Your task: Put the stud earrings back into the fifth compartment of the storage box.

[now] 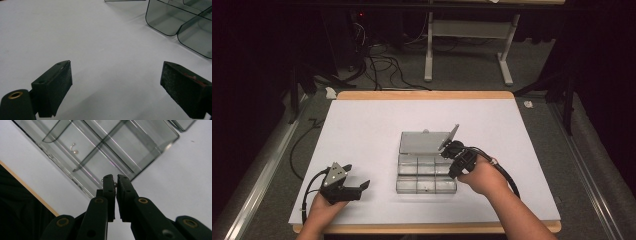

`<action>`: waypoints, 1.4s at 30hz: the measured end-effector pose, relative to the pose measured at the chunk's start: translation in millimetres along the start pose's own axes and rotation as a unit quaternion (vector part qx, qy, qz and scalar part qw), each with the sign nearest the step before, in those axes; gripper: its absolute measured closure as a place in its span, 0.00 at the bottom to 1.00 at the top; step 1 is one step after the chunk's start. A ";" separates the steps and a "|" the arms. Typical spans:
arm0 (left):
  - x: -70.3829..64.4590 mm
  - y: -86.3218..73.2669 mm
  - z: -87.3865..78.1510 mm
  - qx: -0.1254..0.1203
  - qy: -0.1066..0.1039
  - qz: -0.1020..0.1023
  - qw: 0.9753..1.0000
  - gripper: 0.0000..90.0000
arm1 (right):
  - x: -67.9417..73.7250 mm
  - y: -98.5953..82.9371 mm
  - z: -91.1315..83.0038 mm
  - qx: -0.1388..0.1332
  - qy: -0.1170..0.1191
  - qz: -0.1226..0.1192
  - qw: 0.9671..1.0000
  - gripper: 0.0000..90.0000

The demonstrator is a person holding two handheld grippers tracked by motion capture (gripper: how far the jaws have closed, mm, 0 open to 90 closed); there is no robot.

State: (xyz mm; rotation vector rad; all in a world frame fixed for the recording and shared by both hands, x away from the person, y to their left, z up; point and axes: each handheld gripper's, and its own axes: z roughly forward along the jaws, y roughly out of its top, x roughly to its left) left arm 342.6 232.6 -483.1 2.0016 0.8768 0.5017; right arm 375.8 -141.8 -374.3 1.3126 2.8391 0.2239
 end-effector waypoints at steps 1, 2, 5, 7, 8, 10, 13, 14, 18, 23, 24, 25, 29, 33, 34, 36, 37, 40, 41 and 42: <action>-0.1 0.0 0.1 0.000 0.000 0.001 1.000 0.12 | 2.9 2.3 1.1 0.003 0.000 0.002 1.000 0.96; -0.2 0.1 0.2 0.001 0.001 0.001 1.000 0.12 | 3.8 4.1 2.9 0.002 0.001 -0.009 1.000 0.96; -0.4 0.1 0.5 0.002 0.001 0.002 1.000 0.13 | 9.4 10.2 7.3 0.004 0.004 -0.016 1.000 0.96; -0.2 0.1 0.5 0.002 0.001 0.001 1.000 0.13 | 12.2 14.1 9.8 0.004 0.005 -0.026 1.000 0.96; 0.0 0.2 0.5 0.003 0.000 0.000 1.000 0.13 | 14.2 16.1 10.9 0.003 0.008 -0.027 1.000 0.96; 0.2 0.2 0.5 0.003 0.000 0.000 1.000 0.13 | 18.2 19.4 12.4 0.008 0.007 -0.022 1.000 0.96; 0.4 0.2 0.5 0.003 0.000 -0.001 1.000 0.13 | 21.5 24.5 15.6 0.007 0.012 -0.029 0.999 0.96; 0.4 0.3 0.6 0.004 0.000 -0.001 1.000 0.13 | 22.4 26.7 17.3 0.007 0.013 -0.039 0.999 0.96; 0.5 0.3 0.7 0.005 -0.001 -0.001 1.000 0.13 | 27.8 31.9 22.6 0.009 0.015 -0.046 0.999 0.96; 0.2 0.4 1.0 0.006 -0.001 0.001 1.000 0.13 | 35.0 39.1 32.1 0.014 0.019 -0.051 0.998 0.96; 0.2 0.4 1.0 0.006 -0.001 0.001 1.000 0.13 | 36.1 40.5 34.5 0.015 0.021 -0.053 0.998 0.96; 0.2 0.4 1.1 0.006 -0.001 0.001 1.000 0.13 | 37.3 41.7 37.3 0.015 0.022 -0.054 0.998 0.96; 0.4 0.5 1.1 0.007 -0.001 0.001 1.000 0.13 | 40.7 45.0 49.9 0.025 0.023 -0.061 0.998 0.96; 0.2 0.5 1.0 0.007 -0.002 0.002 1.000 0.13 | 43.5 46.4 60.4 0.035 0.024 -0.062 0.997 0.96; 0.3 0.5 1.1 0.008 -0.002 0.002 1.000 0.13 | 43.9 46.7 61.9 0.036 0.024 -0.062 0.997 0.96; 0.2 0.5 1.2 0.008 -0.002 0.001 1.000 0.13 | 44.0 47.1 64.4 0.041 0.023 -0.062 0.997 0.96; 0.2 0.5 1.2 0.008 -0.002 0.001 1.000 0.13 | 44.0 47.1 65.3 0.043 0.023 -0.059 0.997 0.96; 0.1 0.6 1.3 0.009 -0.003 0.003 1.000 0.13 | 44.2 46.6 67.0 0.046 0.024 -0.058 0.997 0.95; 0.0 0.6 1.4 0.009 -0.002 0.003 1.000 0.13 | 43.7 46.5 67.4 0.046 0.023 -0.063 0.997 0.95; -0.1 0.7 1.5 0.010 -0.002 0.003 1.000 0.13 | 43.9 46.4 67.5 0.046 0.024 -0.063 0.997 0.94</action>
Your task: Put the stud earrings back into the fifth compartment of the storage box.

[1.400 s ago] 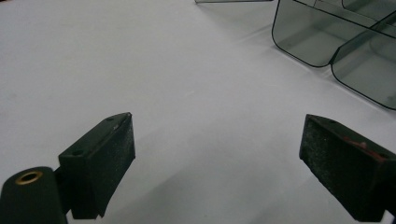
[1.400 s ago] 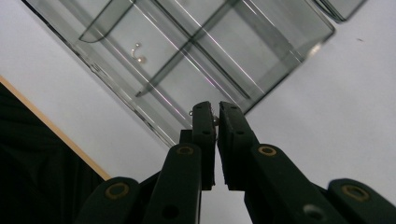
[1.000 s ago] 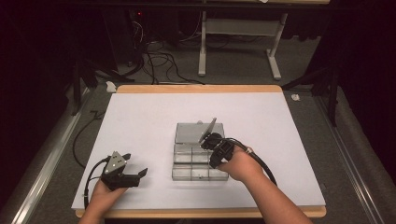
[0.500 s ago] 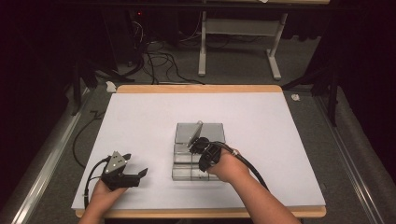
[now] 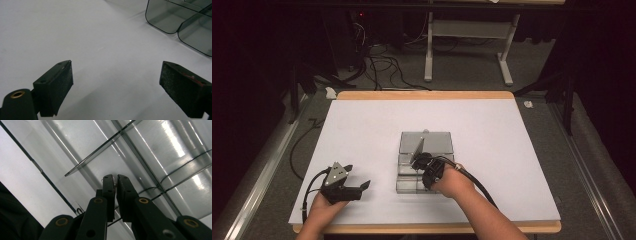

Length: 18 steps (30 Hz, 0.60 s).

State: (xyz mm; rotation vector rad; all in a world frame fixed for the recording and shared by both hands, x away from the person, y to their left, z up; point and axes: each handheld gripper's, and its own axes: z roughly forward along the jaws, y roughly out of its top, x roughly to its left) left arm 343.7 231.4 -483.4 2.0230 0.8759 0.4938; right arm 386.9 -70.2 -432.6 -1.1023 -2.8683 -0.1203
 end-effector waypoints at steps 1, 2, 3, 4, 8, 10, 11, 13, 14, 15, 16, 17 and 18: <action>-0.1 0.0 0.1 0.000 0.001 0.001 1.000 0.13 | 0.2 -0.1 0.2 -0.001 -0.001 0.000 1.000 0.93; -0.1 0.0 0.1 0.000 0.001 0.001 1.000 0.14 | 0.1 -0.3 0.1 -0.001 -0.001 0.000 1.000 0.92; -0.1 0.0 0.1 0.000 0.001 0.001 1.000 0.14 | 0.1 -0.5 -0.1 -0.001 -0.003 0.000 1.000 0.92; -0.2 0.0 0.1 -0.001 0.001 0.001 1.000 0.14 | -0.7 -1.0 -0.6 -0.003 -0.004 -0.003 1.000 0.92; -0.3 0.0 -0.1 0.001 0.002 0.003 1.000 0.14 | -2.9 -3.5 -10.3 -0.019 -0.005 0.001 1.000 0.91; -0.5 -0.1 0.0 0.000 0.001 0.002 1.000 0.14 | -2.5 -5.1 -16.4 -0.020 -0.004 0.015 1.000 0.89; -0.4 0.0 -0.1 0.001 0.002 0.003 1.000 0.14 | -3.8 -6.4 -19.2 -0.024 -0.008 0.011 1.000 0.89; -0.8 -0.1 -0.2 0.000 0.002 0.003 1.000 0.14 | -4.8 -8.9 -25.5 -0.027 -0.009 0.020 0.999 0.89; -0.9 -0.1 -0.2 0.000 0.002 0.004 1.000 0.14 | -6.0 -10.2 -28.3 -0.030 -0.012 0.019 0.999 0.88; -1.0 -0.1 -0.3 0.000 0.003 0.005 1.000 0.14 | -8.5 -11.7 -31.7 -0.036 -0.012 0.016 0.999 0.87; -1.1 -0.1 -0.4 0.000 0.003 0.006 1.000 0.14 | -9.9 -12.9 -33.8 -0.038 -0.013 0.015 0.999 0.87; -1.3 -0.2 -0.5 -0.001 0.003 0.007 1.000 0.14 | -11.5 -14.9 -37.2 -0.039 -0.015 0.020 0.999 0.86; -1.4 -0.2 -0.4 -0.002 0.002 0.006 1.000 0.14 | -11.7 -16.5 -39.1 -0.038 -0.016 0.029 0.999 0.86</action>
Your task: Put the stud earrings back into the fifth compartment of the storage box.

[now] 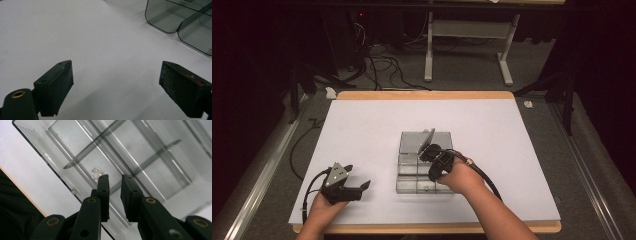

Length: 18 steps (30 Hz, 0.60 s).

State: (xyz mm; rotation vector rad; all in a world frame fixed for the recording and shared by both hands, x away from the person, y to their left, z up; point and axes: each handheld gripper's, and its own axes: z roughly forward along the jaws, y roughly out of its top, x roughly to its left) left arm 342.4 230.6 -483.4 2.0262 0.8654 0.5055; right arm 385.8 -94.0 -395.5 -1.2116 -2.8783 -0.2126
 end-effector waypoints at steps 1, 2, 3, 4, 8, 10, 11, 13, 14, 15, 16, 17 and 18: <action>-0.1 -0.1 0.0 -0.001 -0.001 0.000 1.000 0.14 | -1.3 -1.6 -2.8 0.000 -0.002 0.006 1.000 0.86; -0.4 -0.2 -0.3 -0.003 -0.003 0.003 1.000 0.14 | -4.8 -3.0 -4.5 -0.005 -0.001 -0.002 1.000 0.86; -0.6 -0.2 -0.5 -0.003 -0.003 0.005 1.000 0.14 | -6.9 -5.2 -6.9 -0.004 -0.006 -0.001 1.000 0.85; -0.9 -0.3 -0.6 -0.004 -0.003 0.006 1.000 0.14 | -8.4 -6.5 -8.3 -0.003 -0.007 0.002 1.000 0.84; -0.6 -0.2 -0.5 -0.003 -0.003 0.005 1.000 0.14 | -15.2 -14.7 -15.5 -0.006 -0.012 0.019 1.000 0.83; -1.1 -0.3 -0.5 -0.004 -0.002 0.007 1.000 0.14 | -19.8 -19.1 -19.5 -0.006 -0.015 0.026 1.000 0.82; -1.3 -0.3 -0.5 -0.004 -0.002 0.007 1.000 0.14 | -21.1 -21.1 -20.7 -0.005 -0.017 0.033 0.999 0.82; -1.5 -0.3 -0.5 -0.004 -0.001 0.007 1.000 0.14 | -24.5 -25.4 -21.9 -0.004 -0.018 0.040 0.999 0.81; -1.5 -0.3 -0.5 -0.004 -0.001 0.008 1.000 0.14 | -26.1 -28.0 -22.5 -0.004 -0.019 0.046 0.999 0.80; -1.6 -0.3 -0.5 -0.004 -0.001 0.008 1.000 0.14 | -29.5 -31.2 -22.7 -0.007 -0.020 0.044 0.999 0.79; -1.5 -0.3 -0.6 -0.003 -0.001 0.009 1.000 0.14 | -31.0 -33.7 -23.2 -0.006 -0.020 0.051 0.998 0.78; -1.6 -0.3 -0.6 -0.003 -0.001 0.010 1.000 0.14 | -33.8 -36.2 -23.3 -0.007 -0.021 0.048 0.999 0.77; -1.8 -0.4 -0.6 -0.004 -0.001 0.010 1.000 0.14 | -34.7 -38.3 -23.3 -0.005 -0.022 0.054 0.998 0.76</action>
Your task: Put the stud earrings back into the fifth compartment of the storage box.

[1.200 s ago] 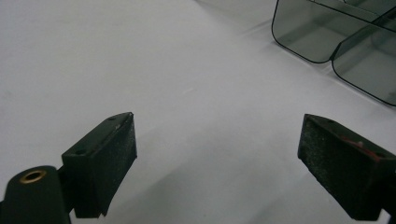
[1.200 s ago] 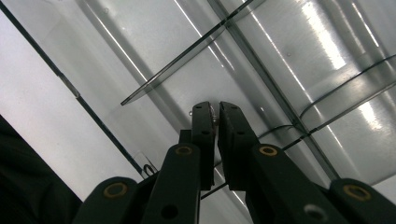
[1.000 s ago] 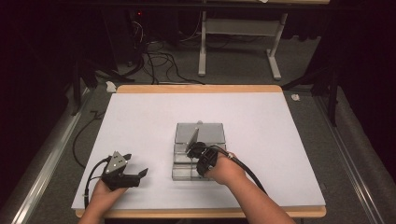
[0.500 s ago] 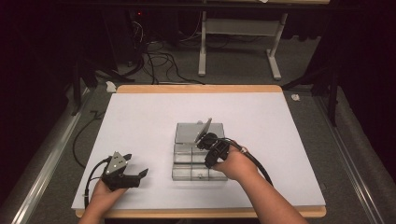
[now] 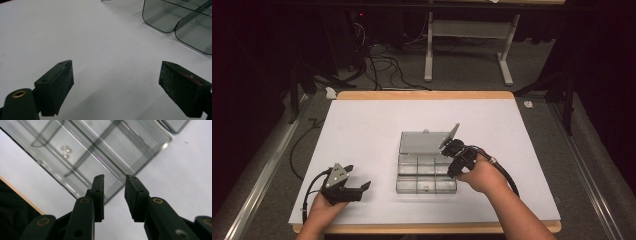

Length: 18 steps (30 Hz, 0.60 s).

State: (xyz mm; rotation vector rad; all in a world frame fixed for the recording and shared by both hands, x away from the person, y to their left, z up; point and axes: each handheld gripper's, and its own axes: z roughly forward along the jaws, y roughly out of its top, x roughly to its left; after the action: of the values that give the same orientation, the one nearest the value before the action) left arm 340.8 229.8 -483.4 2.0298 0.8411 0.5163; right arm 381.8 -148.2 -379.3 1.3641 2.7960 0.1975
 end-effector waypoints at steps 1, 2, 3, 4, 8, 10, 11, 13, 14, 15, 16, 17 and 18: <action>0.0 0.0 -0.2 0.001 0.000 0.001 1.000 0.15 | -3.2 -2.3 0.6 -0.003 -0.001 -0.003 1.000 0.75; -0.1 0.0 -0.1 0.001 0.000 0.001 1.000 0.15 | -5.9 -4.7 0.9 -0.004 -0.001 -0.001 1.000 0.74; -0.2 0.0 -0.2 0.001 0.000 0.002 1.000 0.15 | -8.4 -7.8 1.2 -0.006 -0.001 0.006 1.000 0.74; -0.4 0.0 -0.3 0.000 -0.001 0.003 1.000 0.15 | -11.0 -10.2 1.5 -0.006 0.000 0.008 1.000 0.73; -1.1 -0.1 -0.4 -0.001 0.000 0.006 1.000 0.15 | -19.7 -18.8 2.6 -0.011 0.000 0.021 1.000 0.71; -1.1 -0.1 -0.4 -0.001 0.000 0.007 1.000 0.15 | -24.7 -24.0 3.5 -0.013 -0.001 0.029 1.000 0.69; -1.2 -0.1 -0.5 -0.001 0.000 0.007 1.000 0.14 | -26.3 -25.8 3.7 -0.013 -0.001 0.031 0.999 0.69; -1.3 -0.1 -0.4 -0.001 0.000 0.007 1.000 0.15 | -30.7 -30.7 4.1 -0.012 -0.003 0.037 0.999 0.68; -1.4 -0.1 -0.3 -0.001 0.000 0.008 1.000 0.15 | -32.7 -33.3 4.0 -0.012 -0.003 0.044 0.999 0.67; -1.5 -0.1 -0.3 -0.001 0.000 0.008 1.000 0.15 | -35.5 -35.9 4.1 -0.014 -0.002 0.045 0.999 0.67; -1.6 -0.1 -0.2 -0.001 0.000 0.008 1.000 0.15 | -38.0 -38.7 4.4 -0.016 -0.001 0.048 0.999 0.66; -1.6 -0.1 -0.1 -0.001 0.000 0.008 1.000 0.15 | -40.1 -41.5 4.5 -0.016 -0.003 0.050 0.999 0.66; -1.6 -0.1 -0.1 -0.001 0.000 0.008 1.000 0.15 | -42.3 -44.4 4.7 -0.016 -0.003 0.053 0.998 0.65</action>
State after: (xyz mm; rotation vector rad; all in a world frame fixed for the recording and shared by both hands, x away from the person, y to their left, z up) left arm 339.5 228.8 -483.5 2.0372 0.8238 0.5260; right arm 373.5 -207.9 -390.9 1.5051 2.7047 0.2384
